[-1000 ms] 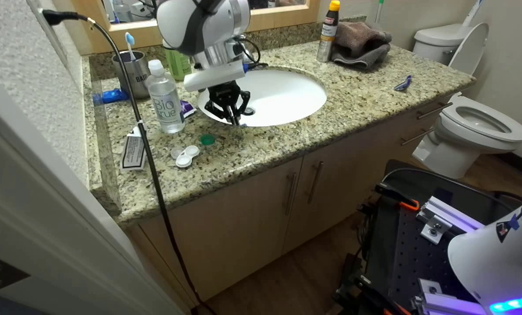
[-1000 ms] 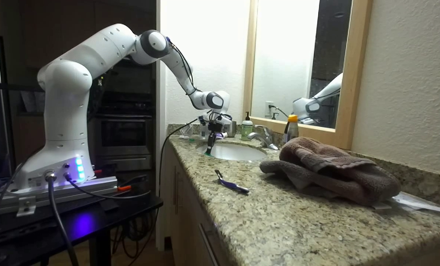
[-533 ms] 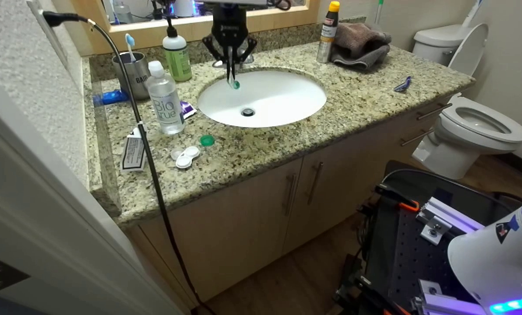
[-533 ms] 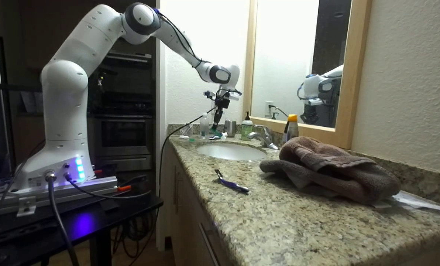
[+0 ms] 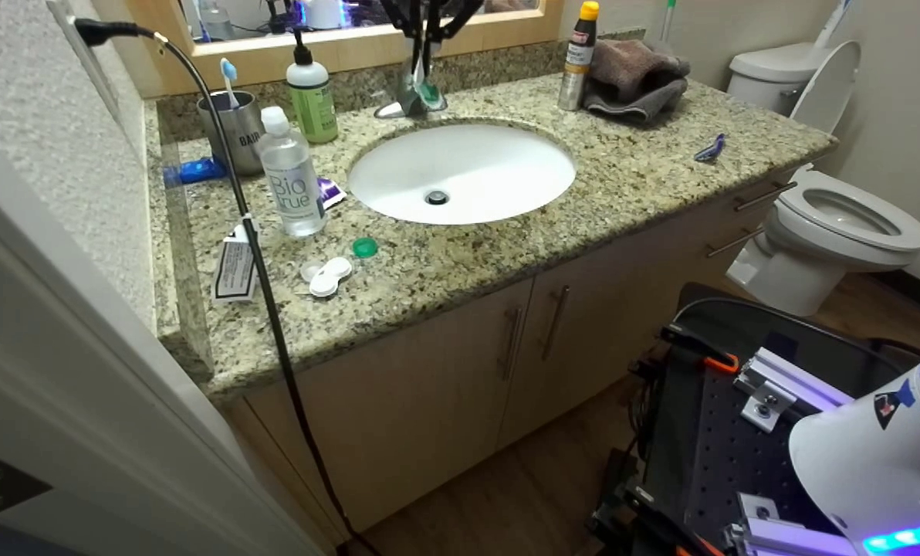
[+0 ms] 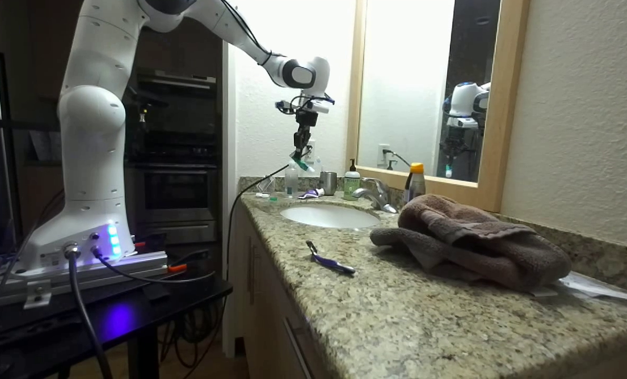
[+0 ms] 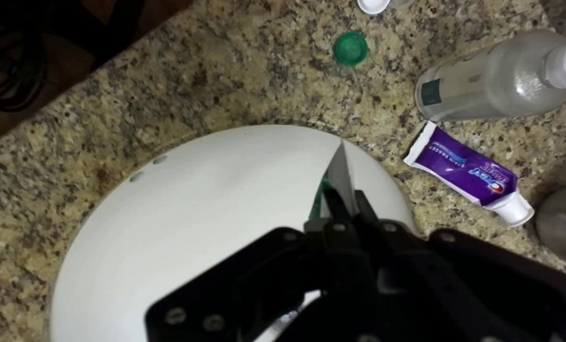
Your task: Remove the green tube from the sink and place it on the counter then open the faucet
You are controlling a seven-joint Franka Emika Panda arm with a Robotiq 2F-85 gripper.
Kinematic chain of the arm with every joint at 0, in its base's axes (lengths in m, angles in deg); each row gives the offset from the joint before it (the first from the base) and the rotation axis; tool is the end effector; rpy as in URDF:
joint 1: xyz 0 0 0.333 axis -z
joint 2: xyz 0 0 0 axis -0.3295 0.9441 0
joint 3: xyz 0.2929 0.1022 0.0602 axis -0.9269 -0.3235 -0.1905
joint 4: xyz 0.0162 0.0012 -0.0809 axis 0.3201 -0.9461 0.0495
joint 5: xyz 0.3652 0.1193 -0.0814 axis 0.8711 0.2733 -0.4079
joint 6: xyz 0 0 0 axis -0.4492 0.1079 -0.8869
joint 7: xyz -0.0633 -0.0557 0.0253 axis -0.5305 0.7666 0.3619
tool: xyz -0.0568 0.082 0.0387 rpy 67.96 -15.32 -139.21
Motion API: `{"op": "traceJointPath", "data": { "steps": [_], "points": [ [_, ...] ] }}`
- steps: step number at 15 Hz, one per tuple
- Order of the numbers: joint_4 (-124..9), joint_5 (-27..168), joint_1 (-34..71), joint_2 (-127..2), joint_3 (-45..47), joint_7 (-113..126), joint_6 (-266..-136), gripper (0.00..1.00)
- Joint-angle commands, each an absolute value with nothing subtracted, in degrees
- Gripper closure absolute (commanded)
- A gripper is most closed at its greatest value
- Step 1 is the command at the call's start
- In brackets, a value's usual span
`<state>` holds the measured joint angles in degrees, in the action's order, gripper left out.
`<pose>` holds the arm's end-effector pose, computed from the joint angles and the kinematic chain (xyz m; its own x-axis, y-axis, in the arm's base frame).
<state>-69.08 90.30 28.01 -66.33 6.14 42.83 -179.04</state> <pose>0.5888 -0.1637 0.4135 0.4059 -0.8885 -0.2140 -0.9137 -0.3889 -0.1182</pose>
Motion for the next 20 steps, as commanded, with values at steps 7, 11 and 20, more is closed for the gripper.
{"op": "traceJointPath", "data": {
  "steps": [7, 11, 20],
  "points": [
    [-85.87, 94.74, 35.65, -74.16, 15.13, 49.99, -192.73, 0.98],
    [-90.96, 94.84, 38.33, -75.97, 18.67, 55.12, -199.29, 0.98],
    [-104.17, 84.40, 38.38, -75.66, 21.79, 80.99, -226.00, 0.98]
  ]
}}
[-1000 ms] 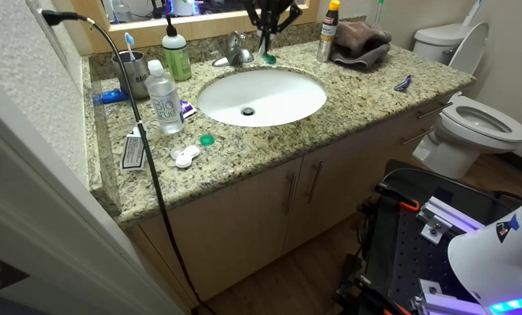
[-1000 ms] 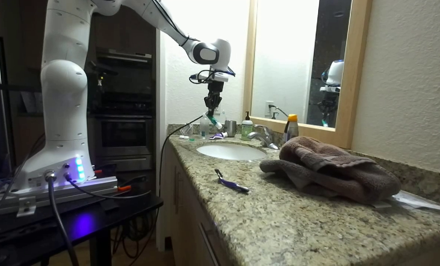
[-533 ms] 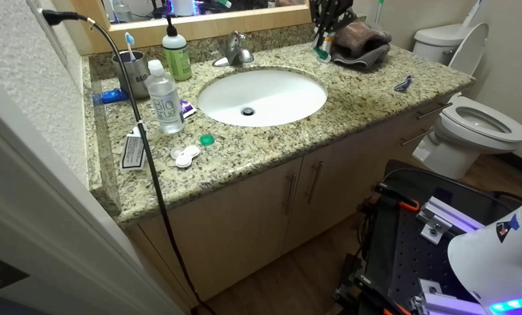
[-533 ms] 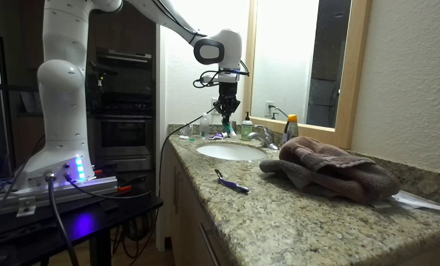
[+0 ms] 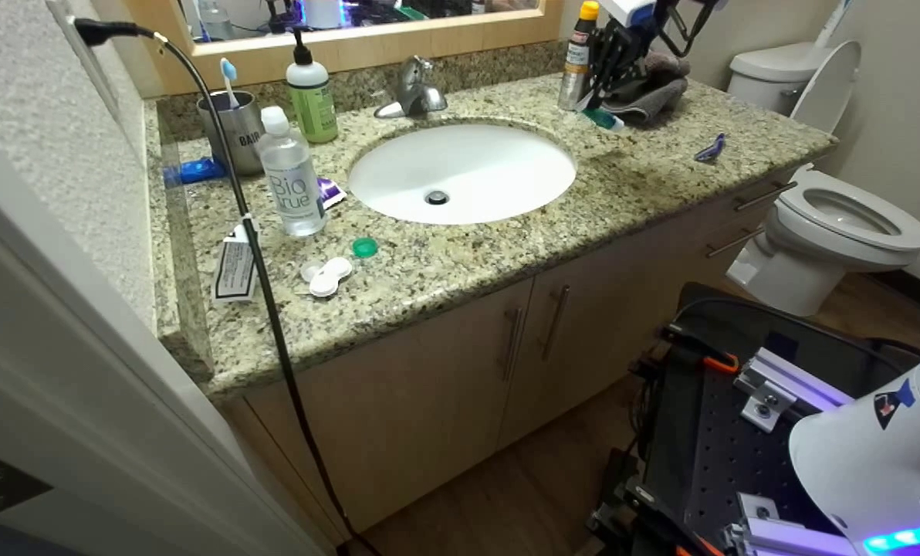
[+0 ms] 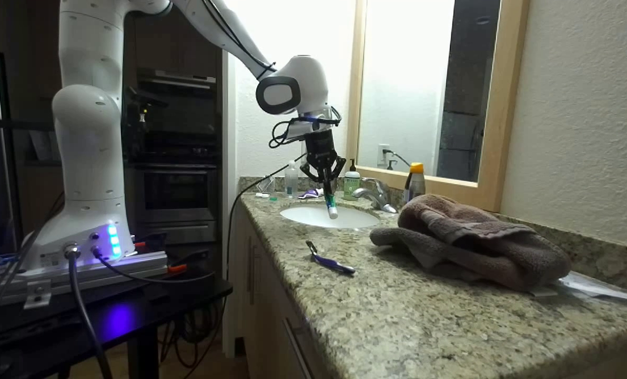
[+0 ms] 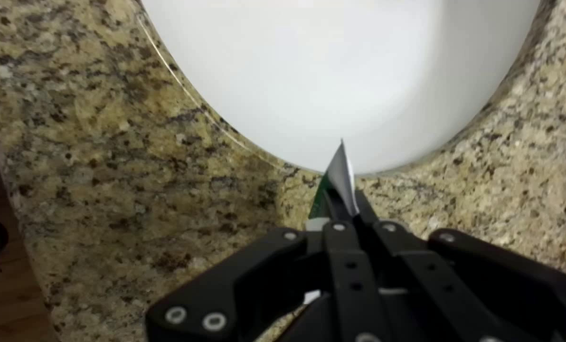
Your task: Remove the green tube from the sink and place it on the counter then open the faucet
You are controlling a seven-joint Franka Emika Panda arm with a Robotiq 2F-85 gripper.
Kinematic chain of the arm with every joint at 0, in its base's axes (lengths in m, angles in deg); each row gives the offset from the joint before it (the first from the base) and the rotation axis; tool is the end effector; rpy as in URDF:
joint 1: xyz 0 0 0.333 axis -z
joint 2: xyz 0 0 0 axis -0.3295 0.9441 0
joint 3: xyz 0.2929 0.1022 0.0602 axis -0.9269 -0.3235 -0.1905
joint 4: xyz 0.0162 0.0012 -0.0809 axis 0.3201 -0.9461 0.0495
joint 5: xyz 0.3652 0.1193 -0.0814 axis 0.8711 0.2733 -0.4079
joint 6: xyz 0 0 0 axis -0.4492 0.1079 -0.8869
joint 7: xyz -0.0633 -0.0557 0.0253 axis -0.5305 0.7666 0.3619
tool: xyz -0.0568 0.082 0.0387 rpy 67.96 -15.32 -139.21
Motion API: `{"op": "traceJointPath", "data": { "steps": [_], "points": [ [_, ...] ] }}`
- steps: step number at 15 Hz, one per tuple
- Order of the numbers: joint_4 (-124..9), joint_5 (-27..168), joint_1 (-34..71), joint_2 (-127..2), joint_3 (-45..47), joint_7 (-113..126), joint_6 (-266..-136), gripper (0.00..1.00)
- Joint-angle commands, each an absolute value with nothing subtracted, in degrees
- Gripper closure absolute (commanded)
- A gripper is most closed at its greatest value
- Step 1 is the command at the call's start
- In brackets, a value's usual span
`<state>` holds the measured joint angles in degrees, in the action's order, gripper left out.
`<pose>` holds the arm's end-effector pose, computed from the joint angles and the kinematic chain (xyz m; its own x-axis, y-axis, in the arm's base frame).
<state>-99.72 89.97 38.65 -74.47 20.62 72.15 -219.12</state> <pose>0.3821 -0.3666 0.3229 -0.5966 -0.7988 -0.0775 -0.7612 0.5938 -0.2606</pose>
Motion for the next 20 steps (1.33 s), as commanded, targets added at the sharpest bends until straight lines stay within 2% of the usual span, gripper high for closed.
{"op": "traceJointPath", "data": {
  "steps": [1, 3, 6, 11, 18, 19, 20],
  "points": [
    [-104.65, 80.24, 37.90, -75.17, 23.01, 85.99, -227.45, 0.98],
    [-104.08, 71.14, 37.48, -73.17, 26.48, 96.40, -228.55, 0.98],
    [-102.32, 61.03, 37.41, -72.92, 29.09, 108.55, -222.33, 0.98],
    [-99.00, 73.92, 38.69, -69.40, 23.30, 103.06, -209.57, 0.98],
    [-89.81, 73.26, 37.98, -58.87, 23.83, 109.68, -209.11, 0.98],
    [-88.49, 73.67, 37.98, -58.39, 23.92, 110.00, -209.29, 0.77],
    [-88.15, 74.17, 37.96, -58.09, 23.79, 109.76, -209.25, 0.67]
  ]
}}
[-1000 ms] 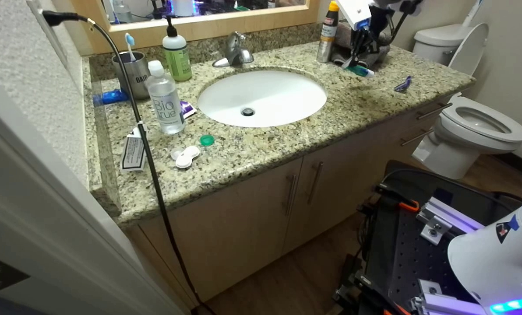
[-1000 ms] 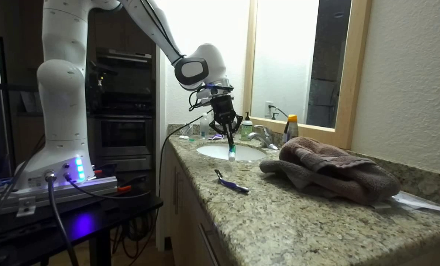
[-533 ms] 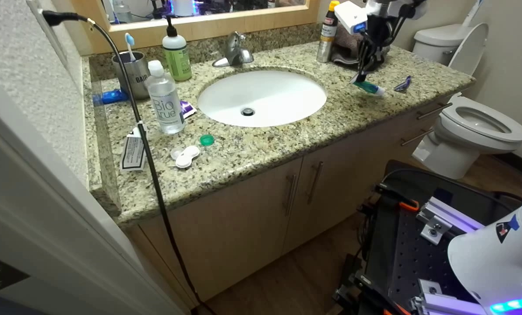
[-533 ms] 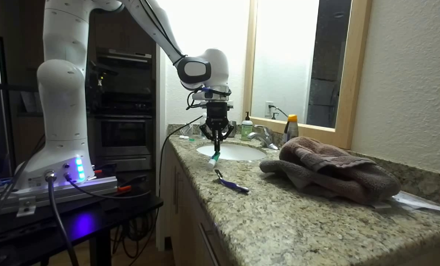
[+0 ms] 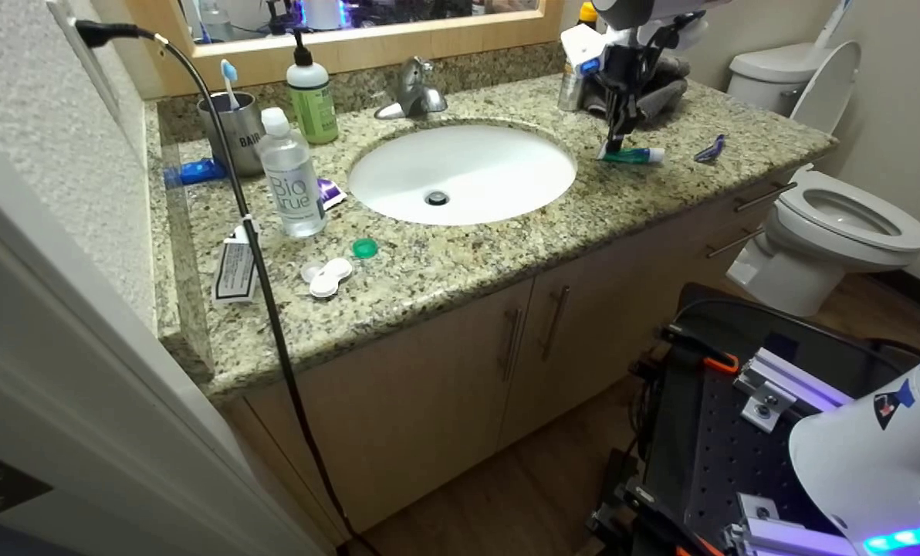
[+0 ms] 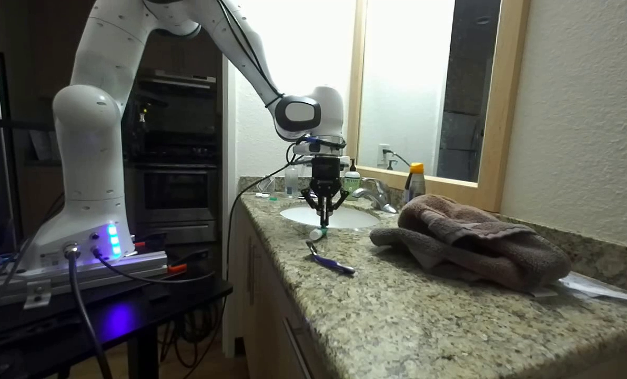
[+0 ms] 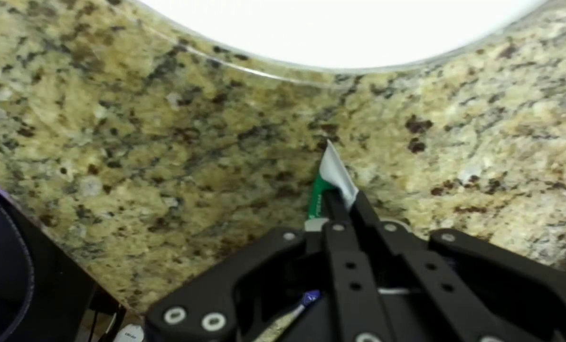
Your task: Remove the green tube from the sink and place it on the counter then open the faucet
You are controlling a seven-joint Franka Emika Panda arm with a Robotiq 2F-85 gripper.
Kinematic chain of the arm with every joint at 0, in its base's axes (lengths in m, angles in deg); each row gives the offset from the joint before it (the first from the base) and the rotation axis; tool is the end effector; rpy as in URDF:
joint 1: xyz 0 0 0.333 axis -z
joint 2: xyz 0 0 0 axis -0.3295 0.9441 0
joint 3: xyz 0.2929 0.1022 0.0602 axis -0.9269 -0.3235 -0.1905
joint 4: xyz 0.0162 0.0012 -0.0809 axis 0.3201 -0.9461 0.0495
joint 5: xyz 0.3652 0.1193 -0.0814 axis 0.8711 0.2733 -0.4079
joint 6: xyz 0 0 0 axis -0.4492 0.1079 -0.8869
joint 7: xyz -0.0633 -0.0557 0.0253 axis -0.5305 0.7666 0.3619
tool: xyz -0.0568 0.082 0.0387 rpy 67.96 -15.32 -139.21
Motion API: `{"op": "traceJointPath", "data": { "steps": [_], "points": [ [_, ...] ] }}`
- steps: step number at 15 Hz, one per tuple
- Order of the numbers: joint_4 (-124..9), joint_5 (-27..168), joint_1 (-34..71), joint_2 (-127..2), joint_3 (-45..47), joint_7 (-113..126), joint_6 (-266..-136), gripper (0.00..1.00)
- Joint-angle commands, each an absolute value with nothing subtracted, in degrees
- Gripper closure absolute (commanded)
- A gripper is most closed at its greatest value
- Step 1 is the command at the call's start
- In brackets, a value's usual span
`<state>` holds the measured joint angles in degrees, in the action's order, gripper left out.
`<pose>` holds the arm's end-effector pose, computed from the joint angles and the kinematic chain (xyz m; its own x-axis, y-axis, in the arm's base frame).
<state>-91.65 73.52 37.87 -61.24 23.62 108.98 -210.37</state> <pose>0.3911 -0.3936 0.2538 -0.8763 -0.4666 0.1199 -0.4756 0.8776 -0.0603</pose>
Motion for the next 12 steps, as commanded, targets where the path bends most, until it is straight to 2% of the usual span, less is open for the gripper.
{"op": "traceJointPath", "data": {
  "steps": [1, 5, 10, 12],
  "points": [
    [-87.37, 77.59, 39.30, -58.32, 21.67, 105.82, -206.35, 0.61],
    [-85.60, 85.11, 40.12, -60.29, 18.01, 98.03, -196.33, 0.33],
    [-87.01, 86.47, 36.61, -67.54, 16.95, 96.80, -192.02, 0.00],
    [-88.24, 87.21, 35.63, -71.57, 15.99, 95.27, -193.45, 0.00]
  ]
}}
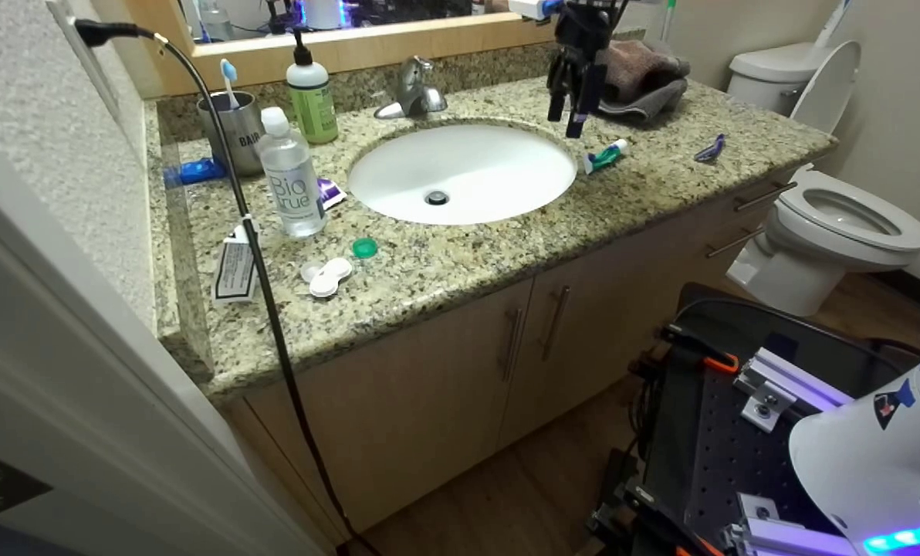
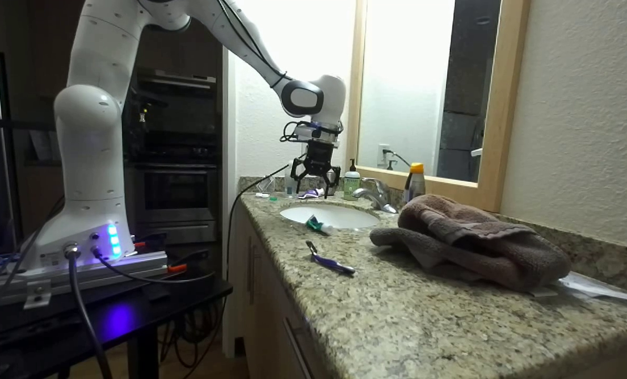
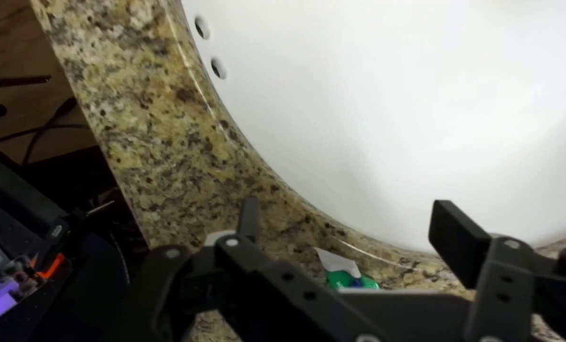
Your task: Remove the green tube from the sink and place it on the counter then open the faucet
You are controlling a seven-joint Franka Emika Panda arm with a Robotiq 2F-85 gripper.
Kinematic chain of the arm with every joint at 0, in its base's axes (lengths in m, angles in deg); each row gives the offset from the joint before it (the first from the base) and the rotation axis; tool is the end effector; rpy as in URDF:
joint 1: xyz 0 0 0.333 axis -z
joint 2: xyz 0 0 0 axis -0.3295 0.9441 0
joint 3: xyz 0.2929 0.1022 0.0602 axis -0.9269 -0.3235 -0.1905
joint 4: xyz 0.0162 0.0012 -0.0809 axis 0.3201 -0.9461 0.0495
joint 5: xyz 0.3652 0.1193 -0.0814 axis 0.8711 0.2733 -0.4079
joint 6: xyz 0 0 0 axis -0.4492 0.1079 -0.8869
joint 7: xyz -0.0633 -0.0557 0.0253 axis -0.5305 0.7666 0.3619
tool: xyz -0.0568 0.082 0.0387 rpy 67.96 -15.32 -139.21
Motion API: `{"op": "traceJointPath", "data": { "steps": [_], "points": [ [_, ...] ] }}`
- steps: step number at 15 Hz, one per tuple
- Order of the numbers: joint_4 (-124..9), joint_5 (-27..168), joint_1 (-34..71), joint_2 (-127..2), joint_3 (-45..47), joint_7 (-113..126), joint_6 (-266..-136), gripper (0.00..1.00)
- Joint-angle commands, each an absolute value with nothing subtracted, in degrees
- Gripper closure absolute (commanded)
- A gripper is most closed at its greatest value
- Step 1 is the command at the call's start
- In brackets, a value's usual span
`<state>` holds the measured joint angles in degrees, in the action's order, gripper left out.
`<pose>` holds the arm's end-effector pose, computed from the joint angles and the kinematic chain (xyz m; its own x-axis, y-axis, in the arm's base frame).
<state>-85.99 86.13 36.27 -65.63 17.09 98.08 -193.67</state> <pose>0.4529 -0.3296 0.3016 -0.7865 -0.6135 -0.0712 -0.6173 0.7774 0.1212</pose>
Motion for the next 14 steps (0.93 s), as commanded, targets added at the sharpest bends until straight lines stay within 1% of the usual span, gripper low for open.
{"op": "traceJointPath", "data": {
  "steps": [1, 4, 7, 9, 12, 14],
  "points": [
    [-88.83, 87.73, 35.15, -73.65, 15.29, 93.93, -194.27, 0.00],
    [-90.95, 87.94, 32.50, -79.80, 12.56, 92.65, -198.14, 0.00],
    [-92.16, 88.27, 29.80, -81.66, 9.20, 92.84, -206.90, 0.00],
    [-92.99, 87.89, 28.31, -81.41, 7.29, 92.84, -215.02, 0.00],
    [-91.88, 86.41, 28.23, -79.02, 6.90, 92.93, -226.43, 0.00],
    [-91.57, 94.02, 27.56, -78.79, 6.46, 89.95, -226.49, 0.00]
  ]
}}
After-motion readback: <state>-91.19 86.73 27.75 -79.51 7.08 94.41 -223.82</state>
